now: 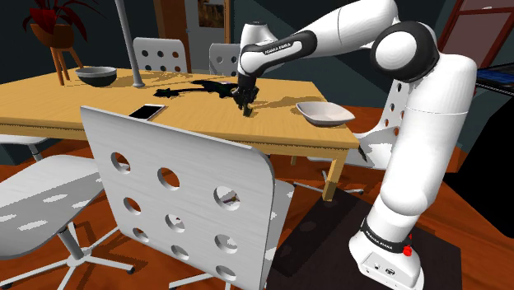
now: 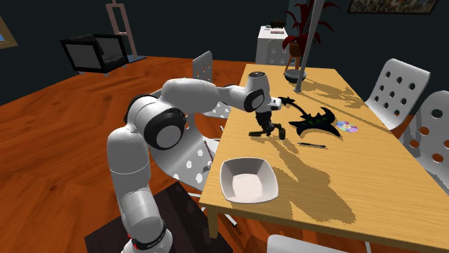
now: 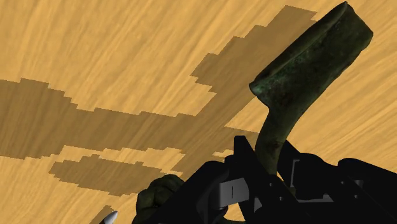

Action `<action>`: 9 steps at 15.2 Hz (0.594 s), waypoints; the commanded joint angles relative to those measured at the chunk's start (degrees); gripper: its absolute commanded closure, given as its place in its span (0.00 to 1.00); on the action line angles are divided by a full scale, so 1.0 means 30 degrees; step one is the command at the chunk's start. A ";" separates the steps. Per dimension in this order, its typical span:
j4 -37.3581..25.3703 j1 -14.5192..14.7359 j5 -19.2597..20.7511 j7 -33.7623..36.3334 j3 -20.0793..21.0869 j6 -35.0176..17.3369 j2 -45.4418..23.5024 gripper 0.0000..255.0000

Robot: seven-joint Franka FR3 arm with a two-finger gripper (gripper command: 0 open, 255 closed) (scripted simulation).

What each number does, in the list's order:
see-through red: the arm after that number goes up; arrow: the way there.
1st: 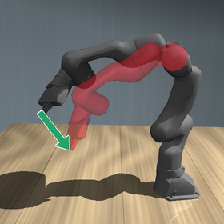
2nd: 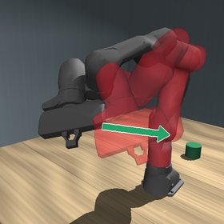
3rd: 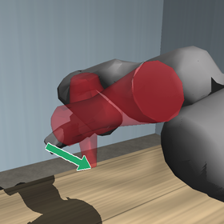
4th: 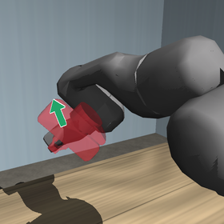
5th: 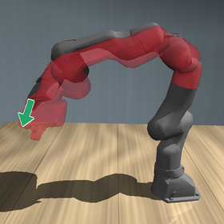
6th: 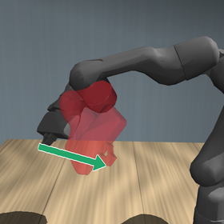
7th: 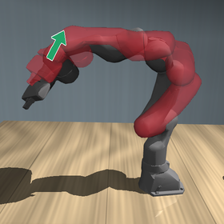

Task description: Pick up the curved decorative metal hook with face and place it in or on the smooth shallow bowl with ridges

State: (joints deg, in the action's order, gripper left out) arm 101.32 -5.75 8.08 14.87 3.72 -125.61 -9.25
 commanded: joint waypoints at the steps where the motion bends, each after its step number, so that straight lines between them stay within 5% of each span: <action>1: -0.0414 0.0008 -0.0043 -0.0058 0.0013 0.0484 0.0068 1.00; 9: -0.2222 0.0026 -0.0196 -0.0312 0.0048 0.2465 0.0253 1.00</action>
State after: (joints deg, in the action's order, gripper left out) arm 95.51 -5.80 7.48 13.82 3.77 -119.14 -8.54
